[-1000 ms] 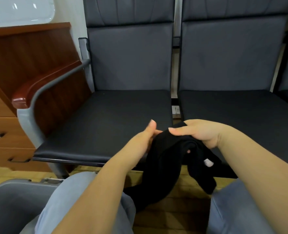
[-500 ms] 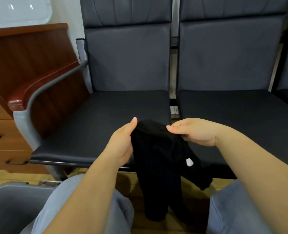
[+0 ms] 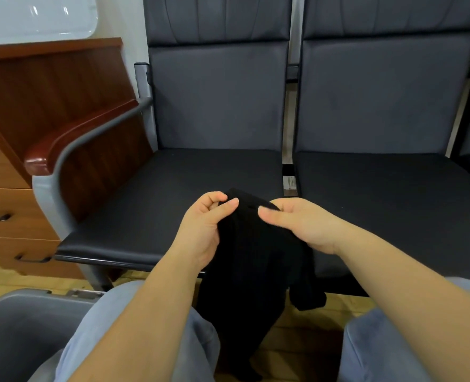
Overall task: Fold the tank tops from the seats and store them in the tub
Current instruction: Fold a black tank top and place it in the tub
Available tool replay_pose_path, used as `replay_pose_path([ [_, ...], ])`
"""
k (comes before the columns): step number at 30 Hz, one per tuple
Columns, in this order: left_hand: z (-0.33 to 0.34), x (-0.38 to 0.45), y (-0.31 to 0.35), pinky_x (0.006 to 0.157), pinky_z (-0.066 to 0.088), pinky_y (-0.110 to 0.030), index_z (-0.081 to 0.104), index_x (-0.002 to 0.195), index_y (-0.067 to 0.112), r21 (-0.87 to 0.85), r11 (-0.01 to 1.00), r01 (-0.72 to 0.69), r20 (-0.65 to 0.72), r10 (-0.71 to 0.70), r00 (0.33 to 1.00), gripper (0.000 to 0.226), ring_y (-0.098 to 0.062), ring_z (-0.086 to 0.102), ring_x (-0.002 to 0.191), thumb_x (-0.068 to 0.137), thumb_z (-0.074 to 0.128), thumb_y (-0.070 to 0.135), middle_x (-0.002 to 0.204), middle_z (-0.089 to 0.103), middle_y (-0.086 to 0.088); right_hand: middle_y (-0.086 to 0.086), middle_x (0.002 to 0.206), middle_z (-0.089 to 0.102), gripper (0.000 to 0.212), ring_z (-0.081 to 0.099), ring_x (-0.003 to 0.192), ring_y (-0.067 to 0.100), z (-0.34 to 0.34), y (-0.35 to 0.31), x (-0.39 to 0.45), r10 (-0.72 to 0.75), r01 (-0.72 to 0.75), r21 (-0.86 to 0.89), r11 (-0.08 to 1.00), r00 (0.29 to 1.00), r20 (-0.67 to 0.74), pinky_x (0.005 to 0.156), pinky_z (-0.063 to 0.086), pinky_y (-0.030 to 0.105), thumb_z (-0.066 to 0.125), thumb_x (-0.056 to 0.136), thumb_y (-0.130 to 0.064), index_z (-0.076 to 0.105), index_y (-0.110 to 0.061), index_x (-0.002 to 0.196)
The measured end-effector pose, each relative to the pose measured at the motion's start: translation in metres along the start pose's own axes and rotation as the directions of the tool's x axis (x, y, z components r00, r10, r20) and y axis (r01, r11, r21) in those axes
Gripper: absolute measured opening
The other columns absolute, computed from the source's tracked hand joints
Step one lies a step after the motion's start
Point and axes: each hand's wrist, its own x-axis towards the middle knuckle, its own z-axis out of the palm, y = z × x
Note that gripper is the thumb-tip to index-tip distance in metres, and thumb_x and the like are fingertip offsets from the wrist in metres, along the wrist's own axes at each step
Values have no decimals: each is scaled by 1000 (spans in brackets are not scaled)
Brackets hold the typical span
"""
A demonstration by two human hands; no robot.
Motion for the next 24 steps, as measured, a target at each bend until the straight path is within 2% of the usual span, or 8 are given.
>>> replay_pose_path([
  [2, 0, -1, 1, 77, 54, -31, 60, 112, 19, 5, 1000, -5, 11, 5, 1000, 34, -17, 70, 91, 80, 65, 6, 92, 72, -2, 5, 97, 72, 46, 70, 93, 25, 6, -2, -1, -12, 13, -9, 1000, 998, 57, 93, 53, 48, 73, 71, -52, 66, -16, 99],
  [4, 0, -2, 1, 79, 54, -31, 58, 122, 24, 24, 1000, 9, 43, -10, 999, 49, -18, 70, 96, 78, 66, 5, 97, 72, -4, 2, 99, 73, 34, 70, 93, 20, 9, -1, 0, -4, 8, -46, 999, 997, 83, 92, 54, 43, 75, 77, -39, 66, -19, 103],
  [7, 2, -5, 0, 76, 56, -29, 63, 116, 20, 100, 994, 52, 73, -59, 996, 44, -19, 70, 96, 77, 67, 1, 102, 73, -6, 3, 93, 73, 14, 71, 88, 19, 12, 3, 2, -1, 7, -66, 998, 997, 81, 89, 55, 41, 72, 83, -31, 69, -20, 90],
  [10, 3, -5, -3, 73, 56, -27, 70, 104, 12, 168, 985, 42, 71, -55, 996, 33, -19, 71, 93, 72, 69, 7, 97, 74, -6, 0, 91, 74, 7, 71, 88, 16, 14, 5, 4, -4, 6, -25, 1000, 998, 65, 90, 54, 40, 69, 86, -28, 70, -21, 88],
  [15, -2, 0, -2, 80, 52, -30, 71, 103, 6, 218, 976, 16, -61, -3, 998, 21, -23, 69, 99, 84, 68, 14, 99, 74, -8, 11, 104, 70, 25, 67, 103, 26, 7, 8, 6, -11, 9, 112, 994, 1000, 23, 101, 46, 50, 61, 90, -37, 68, -15, 98],
  [18, -2, 3, -4, 88, 52, -35, 72, 97, 11, 226, 974, 6, -169, 33, 985, 13, -20, 69, 98, 86, 68, 16, 95, 75, -3, 15, 111, 69, 34, 65, 107, 30, 0, 6, 7, 64, -70, 184, 981, 997, 35, 103, 44, 52, 60, 91, -37, 66, -8, 109],
  [23, -13, 9, 3, 92, 51, -36, 71, 89, 16, 181, 983, -42, -387, 110, 916, 7, -22, 67, 99, 85, 71, 22, 96, 73, -4, 6, 114, 70, 57, 65, 108, 24, -16, 1, 2, 155, -173, 83, 981, 969, 194, 103, 46, 47, 79, 67, -42, 65, -13, 114],
  [24, -18, 11, 6, 91, 51, -35, 71, 87, 16, 162, 985, -58, -431, 123, 894, 8, -22, 67, 99, 86, 71, 24, 96, 72, -4, 5, 112, 71, 52, 66, 107, 23, -21, 0, 0, 162, -178, 60, 982, 965, 207, 102, 47, 44, 77, 69, -37, 65, -12, 113],
])
